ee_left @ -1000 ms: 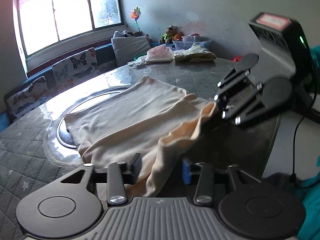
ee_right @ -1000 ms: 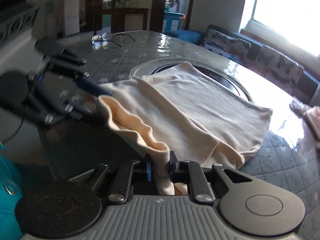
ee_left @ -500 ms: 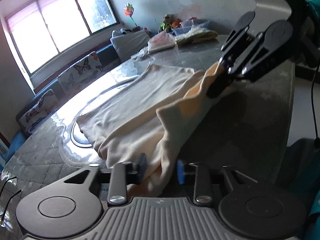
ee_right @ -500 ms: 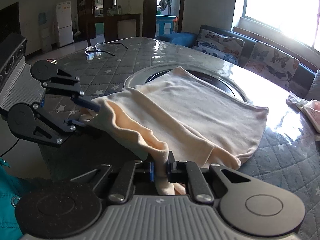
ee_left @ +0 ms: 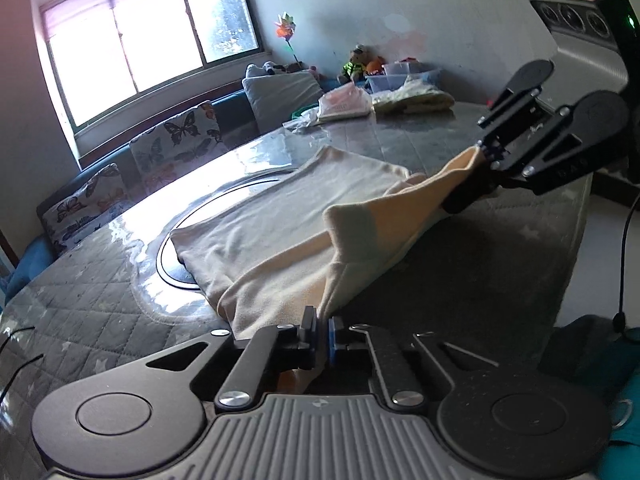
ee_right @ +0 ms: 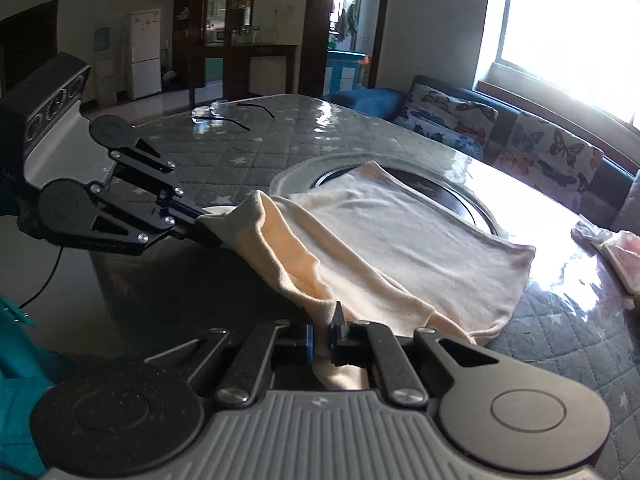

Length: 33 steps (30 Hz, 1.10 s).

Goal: Fold clothes
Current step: 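Close both grippers on the shirt hem a short way apart, then lift the hem with both grippers and fold it over toward the collar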

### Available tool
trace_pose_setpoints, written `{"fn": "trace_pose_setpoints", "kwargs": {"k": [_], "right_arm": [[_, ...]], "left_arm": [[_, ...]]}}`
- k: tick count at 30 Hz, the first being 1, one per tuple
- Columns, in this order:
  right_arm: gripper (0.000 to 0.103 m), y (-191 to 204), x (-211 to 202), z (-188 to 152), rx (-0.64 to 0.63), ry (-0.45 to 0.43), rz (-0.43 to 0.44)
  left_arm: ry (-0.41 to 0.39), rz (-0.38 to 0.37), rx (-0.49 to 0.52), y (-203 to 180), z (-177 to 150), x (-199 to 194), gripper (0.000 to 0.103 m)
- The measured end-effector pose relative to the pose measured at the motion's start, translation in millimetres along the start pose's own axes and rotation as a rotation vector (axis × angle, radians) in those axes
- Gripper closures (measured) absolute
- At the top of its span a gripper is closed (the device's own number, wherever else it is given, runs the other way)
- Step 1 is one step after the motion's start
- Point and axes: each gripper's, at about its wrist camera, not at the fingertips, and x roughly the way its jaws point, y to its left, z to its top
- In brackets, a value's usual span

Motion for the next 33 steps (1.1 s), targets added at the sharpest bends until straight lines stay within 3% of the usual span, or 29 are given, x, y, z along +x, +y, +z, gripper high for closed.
{"fn": "trace_pose_setpoints", "kwargs": {"k": [11,16,22,33], "right_arm": [[0.097,35,-58,4,-0.071,0.026,0.156],[0.097,50,-83,14,-0.116,0.039,0.168],[0.097,23,-76,34,-0.077,0.005,0.117],[0.097,-54,-25,57,0.006,0.013,0.058]], "left_arm": [[0.0,-0.061,0.031,-19,-6,-73,0.097],[-0.039,-0.049,0.044,-21,1,-91,0.097],[-0.075,-0.018,0.036,-4,21,-64,0.097],[-0.039,-0.001,0.029,38,61,25,0.097]]}}
